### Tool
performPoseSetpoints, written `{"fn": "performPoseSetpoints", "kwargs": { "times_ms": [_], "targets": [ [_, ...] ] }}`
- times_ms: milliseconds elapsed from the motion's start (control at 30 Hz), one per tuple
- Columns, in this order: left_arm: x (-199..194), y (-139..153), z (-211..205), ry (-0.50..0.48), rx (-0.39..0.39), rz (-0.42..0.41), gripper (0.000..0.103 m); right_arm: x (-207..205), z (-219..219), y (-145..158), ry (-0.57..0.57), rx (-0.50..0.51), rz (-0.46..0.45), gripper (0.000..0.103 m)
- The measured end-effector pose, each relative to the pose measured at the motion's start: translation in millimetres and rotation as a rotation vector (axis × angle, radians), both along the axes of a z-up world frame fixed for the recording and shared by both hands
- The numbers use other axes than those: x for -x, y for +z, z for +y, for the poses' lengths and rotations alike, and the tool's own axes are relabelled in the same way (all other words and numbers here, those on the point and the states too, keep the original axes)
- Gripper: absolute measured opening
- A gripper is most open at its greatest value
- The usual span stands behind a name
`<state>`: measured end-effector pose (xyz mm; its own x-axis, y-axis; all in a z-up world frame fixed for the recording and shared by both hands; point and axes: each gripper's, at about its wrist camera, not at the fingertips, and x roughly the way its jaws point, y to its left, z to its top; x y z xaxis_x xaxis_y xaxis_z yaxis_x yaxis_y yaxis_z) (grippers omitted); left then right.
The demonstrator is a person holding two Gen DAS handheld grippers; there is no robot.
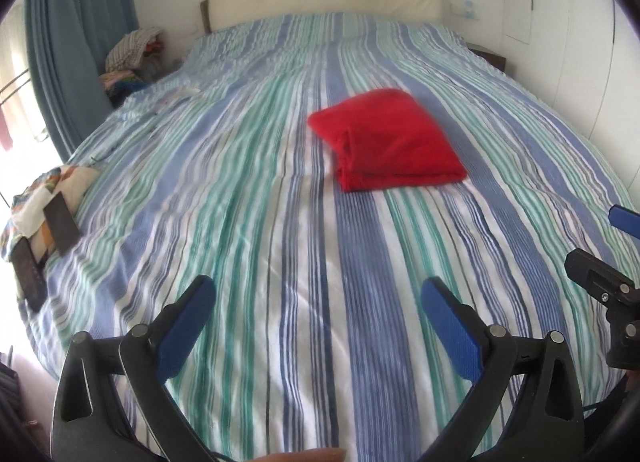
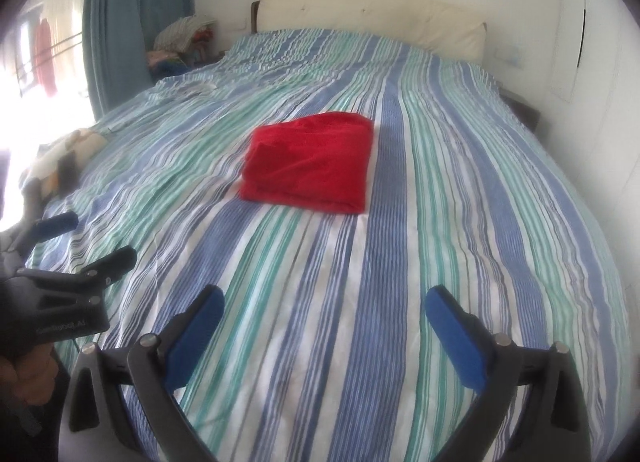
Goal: Fold small clothes
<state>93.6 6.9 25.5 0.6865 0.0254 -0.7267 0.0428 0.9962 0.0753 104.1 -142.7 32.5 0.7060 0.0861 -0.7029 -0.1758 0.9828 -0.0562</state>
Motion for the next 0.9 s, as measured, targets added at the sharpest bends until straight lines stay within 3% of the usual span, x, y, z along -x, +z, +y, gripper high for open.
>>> {"fn": "performPoseSetpoints", "kwargs": {
  "times_ms": [567,900],
  "targets": [
    [26.0,30.2,-6.2,0.007,-0.065,-0.092,0.103,22.6,-2.1,19.0,-0.017,-0.008,-0.020,0.102],
    [25.6,41.0,-0.3,0.036,-0.025,-0.085,0.103,30.7,6.8,35.2,-0.026,0.032,-0.046,0.102]
  ]
}}
